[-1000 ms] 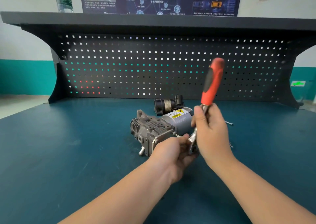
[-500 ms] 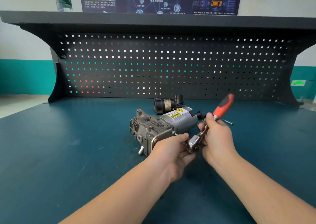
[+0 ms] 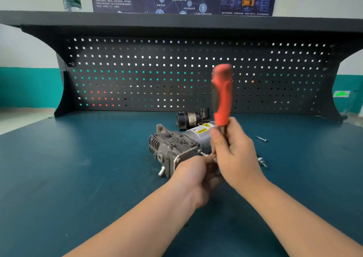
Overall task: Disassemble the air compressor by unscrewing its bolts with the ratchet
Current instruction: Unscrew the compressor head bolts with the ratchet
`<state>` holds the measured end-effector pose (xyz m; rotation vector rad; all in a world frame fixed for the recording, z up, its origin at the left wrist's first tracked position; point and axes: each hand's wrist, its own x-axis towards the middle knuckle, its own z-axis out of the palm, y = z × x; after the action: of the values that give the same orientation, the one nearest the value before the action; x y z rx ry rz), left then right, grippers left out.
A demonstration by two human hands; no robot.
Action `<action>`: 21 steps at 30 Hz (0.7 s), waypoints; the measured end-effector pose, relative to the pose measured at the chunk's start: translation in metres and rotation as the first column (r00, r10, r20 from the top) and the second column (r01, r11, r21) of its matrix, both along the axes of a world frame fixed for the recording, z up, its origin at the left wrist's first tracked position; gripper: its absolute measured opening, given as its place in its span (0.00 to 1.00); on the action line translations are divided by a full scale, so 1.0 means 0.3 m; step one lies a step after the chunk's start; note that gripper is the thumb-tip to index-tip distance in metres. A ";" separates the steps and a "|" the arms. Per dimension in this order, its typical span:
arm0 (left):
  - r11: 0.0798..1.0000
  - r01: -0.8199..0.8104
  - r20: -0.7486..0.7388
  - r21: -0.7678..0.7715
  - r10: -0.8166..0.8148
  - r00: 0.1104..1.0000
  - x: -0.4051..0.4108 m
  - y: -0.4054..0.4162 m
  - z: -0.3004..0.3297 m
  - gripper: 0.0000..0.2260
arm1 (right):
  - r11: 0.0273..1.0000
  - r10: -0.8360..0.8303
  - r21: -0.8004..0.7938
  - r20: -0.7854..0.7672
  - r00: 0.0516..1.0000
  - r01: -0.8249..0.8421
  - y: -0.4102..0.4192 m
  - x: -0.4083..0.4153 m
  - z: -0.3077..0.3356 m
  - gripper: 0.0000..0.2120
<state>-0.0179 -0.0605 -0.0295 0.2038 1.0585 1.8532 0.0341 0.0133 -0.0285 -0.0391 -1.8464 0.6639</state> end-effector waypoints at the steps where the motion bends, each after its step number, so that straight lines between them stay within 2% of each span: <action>1: 1.000 0.000 -0.018 -0.020 -0.001 1.000 -0.005 0.002 0.001 0.07 | 0.988 0.001 -0.153 -0.013 1.000 -0.003 0.011 -0.003 0.001 0.10; 4: 0.998 -0.015 -0.033 -0.056 0.014 0.999 -0.004 0.009 -0.002 0.05 | 0.844 -0.066 -0.535 -0.022 0.998 0.044 0.054 -0.017 0.005 0.13; 5: 0.998 -0.015 -0.038 -0.061 0.012 0.999 -0.002 0.009 -0.003 0.05 | 0.749 -0.068 -0.661 -0.020 0.998 0.038 0.070 -0.023 0.003 0.13; 7: 0.998 -0.015 -0.039 -0.066 0.012 0.999 -0.003 0.011 -0.002 0.07 | 0.482 -0.034 -0.876 -0.048 0.998 -0.026 0.095 -0.033 -0.005 0.12; 9: 0.997 -0.008 -0.045 -0.074 0.005 0.999 -0.006 0.014 -0.005 0.07 | 0.209 -0.013 -0.974 -0.086 0.996 -0.082 0.106 -0.038 -0.017 0.11; 11: 0.996 -0.009 -0.057 -0.084 0.005 0.998 -0.007 0.016 -0.011 0.06 | 0.056 0.007 -0.993 -0.100 0.995 -0.100 0.110 -0.043 -0.031 0.12; 15: 0.996 -0.027 -0.059 -0.085 0.022 0.998 -0.008 0.017 -0.016 0.03 | -0.027 0.055 -0.997 -0.071 0.996 -0.070 0.112 -0.049 -0.038 0.12; 18: 0.995 -0.049 -0.060 -0.089 0.043 0.997 -0.009 0.018 -0.020 0.03 | -0.038 0.068 -0.998 -0.052 0.996 -0.050 0.104 -0.044 -0.033 0.13; 21: 0.994 -0.057 -0.056 -0.089 0.052 0.997 -0.008 0.019 -0.022 0.03 | -0.029 0.048 -0.995 -0.098 0.994 -0.096 0.096 -0.043 -0.030 0.13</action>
<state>-0.0203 -0.0547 -0.0360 0.1738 1.1932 1.8524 0.0213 0.0421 -0.0376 -0.9318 -0.8583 2.0083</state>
